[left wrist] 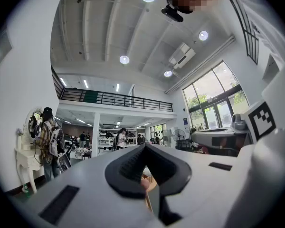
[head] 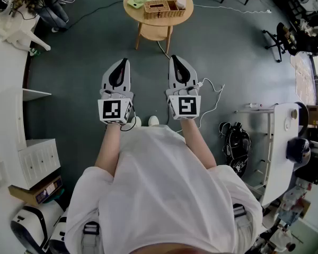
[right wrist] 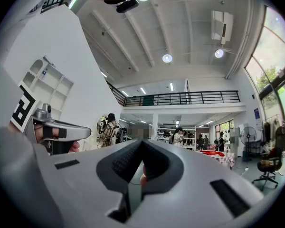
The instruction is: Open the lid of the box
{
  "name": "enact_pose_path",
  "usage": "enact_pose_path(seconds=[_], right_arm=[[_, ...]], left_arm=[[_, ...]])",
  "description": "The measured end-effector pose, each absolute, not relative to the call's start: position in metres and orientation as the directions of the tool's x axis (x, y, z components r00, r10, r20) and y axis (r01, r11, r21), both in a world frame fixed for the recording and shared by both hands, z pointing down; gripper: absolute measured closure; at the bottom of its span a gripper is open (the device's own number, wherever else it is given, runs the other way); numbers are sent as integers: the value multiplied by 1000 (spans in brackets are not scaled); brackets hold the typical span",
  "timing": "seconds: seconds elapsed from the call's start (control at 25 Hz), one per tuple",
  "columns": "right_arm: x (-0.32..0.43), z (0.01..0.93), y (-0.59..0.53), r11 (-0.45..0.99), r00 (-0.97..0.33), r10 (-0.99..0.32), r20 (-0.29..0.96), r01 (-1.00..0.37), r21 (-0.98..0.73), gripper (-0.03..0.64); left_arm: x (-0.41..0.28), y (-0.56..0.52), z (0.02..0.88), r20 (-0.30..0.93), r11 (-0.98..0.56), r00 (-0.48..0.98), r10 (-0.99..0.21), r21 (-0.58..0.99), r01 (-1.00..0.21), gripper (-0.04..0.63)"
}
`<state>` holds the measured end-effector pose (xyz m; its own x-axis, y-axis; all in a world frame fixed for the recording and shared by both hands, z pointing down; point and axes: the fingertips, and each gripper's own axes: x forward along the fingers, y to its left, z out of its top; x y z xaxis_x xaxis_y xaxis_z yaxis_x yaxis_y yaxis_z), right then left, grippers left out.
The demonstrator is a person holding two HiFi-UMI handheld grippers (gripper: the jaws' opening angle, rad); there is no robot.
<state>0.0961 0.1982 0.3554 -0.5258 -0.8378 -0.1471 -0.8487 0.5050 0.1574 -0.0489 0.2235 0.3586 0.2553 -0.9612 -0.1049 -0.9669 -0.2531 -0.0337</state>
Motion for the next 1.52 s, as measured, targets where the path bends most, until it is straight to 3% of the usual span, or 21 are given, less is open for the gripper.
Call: enact_pose_path(seconds=[0.32,0.84,1.52], right_arm=[[106,355,194,505,-517,-838,-172,-856,111,630],[128,395,140,515,-523,-847,-95,-852,98,630],[66,413,-83,461,-476,-876,-75,-873,158,630]], left_arm=[[-42,222,358,-109,-265,269,-957,-48,-963,597],[-31,177,379,-62,-237,241,-968,-74,-969,597],[-96,-60,392,-107,-279,285,-953,-63,-958,597]])
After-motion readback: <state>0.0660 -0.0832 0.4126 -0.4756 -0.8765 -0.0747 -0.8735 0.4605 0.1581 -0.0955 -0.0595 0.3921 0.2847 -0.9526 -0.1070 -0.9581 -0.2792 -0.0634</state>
